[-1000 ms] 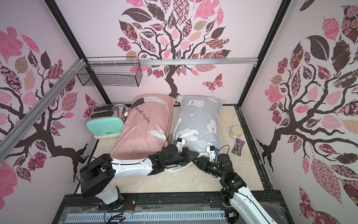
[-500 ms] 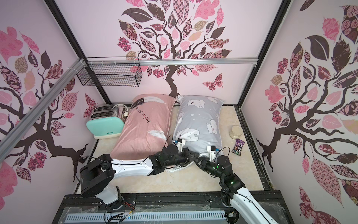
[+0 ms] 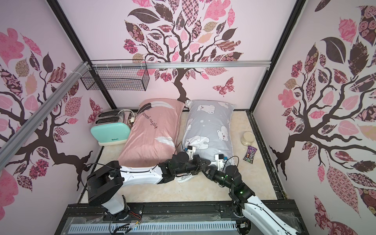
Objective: Zip up pillowcases
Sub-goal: Adjust the pillowcase at the center of the board, then zip the zipper on the pillowcase.
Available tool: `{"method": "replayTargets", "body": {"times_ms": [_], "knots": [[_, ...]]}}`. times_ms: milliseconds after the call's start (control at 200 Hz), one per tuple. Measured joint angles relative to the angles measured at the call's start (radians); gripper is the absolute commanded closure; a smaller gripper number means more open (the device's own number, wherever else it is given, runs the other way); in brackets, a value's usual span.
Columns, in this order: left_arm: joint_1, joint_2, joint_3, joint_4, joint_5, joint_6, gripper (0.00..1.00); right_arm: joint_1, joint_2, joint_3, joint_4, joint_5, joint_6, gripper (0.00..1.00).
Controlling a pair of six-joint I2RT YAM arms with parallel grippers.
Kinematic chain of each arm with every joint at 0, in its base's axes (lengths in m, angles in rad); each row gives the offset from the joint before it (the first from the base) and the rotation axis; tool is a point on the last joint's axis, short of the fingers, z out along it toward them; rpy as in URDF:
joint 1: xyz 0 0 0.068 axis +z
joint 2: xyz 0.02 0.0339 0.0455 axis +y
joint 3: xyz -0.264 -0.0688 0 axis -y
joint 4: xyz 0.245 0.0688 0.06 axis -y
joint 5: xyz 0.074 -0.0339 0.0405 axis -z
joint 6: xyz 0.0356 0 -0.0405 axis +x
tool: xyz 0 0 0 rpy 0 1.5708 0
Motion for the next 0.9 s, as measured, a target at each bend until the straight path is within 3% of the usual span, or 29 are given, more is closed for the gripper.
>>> {"method": "replayTargets", "body": {"times_ms": [205,230,265,295,320,355,455,580,735,900], "knots": [[0.004,0.000,0.006,0.014,0.003,-0.011,1.00,0.057,0.008,-0.024,0.038,0.059,0.015,0.99],[0.005,0.000,0.006,0.015,0.003,-0.010,1.00,0.057,0.002,-0.020,0.024,0.061,0.011,0.82],[0.006,0.000,0.005,0.016,0.002,-0.010,1.00,0.057,-0.009,-0.009,-0.010,0.065,0.005,0.50],[0.006,-0.001,0.003,0.022,0.000,-0.008,1.00,0.058,-0.020,0.008,-0.057,0.067,-0.008,0.32],[0.006,-0.003,0.001,0.028,-0.002,-0.008,1.00,0.060,-0.031,0.027,-0.105,0.070,-0.021,0.22],[0.007,-0.010,-0.007,0.037,-0.005,-0.006,1.00,0.063,-0.043,0.064,-0.180,0.074,-0.042,0.17],[0.022,-0.044,-0.052,0.077,-0.021,-0.003,1.00,0.063,-0.051,0.237,-0.468,0.096,-0.127,0.16],[0.053,-0.063,-0.095,0.099,-0.027,0.004,1.00,0.063,-0.040,0.447,-0.737,0.110,-0.224,0.23],[0.056,-0.062,-0.109,0.111,-0.022,0.010,1.00,0.063,-0.056,0.583,-0.934,0.123,-0.282,0.49],[0.056,-0.046,-0.109,0.142,0.002,0.009,1.00,0.063,-0.045,0.633,-1.051,0.187,-0.270,0.50]]}}
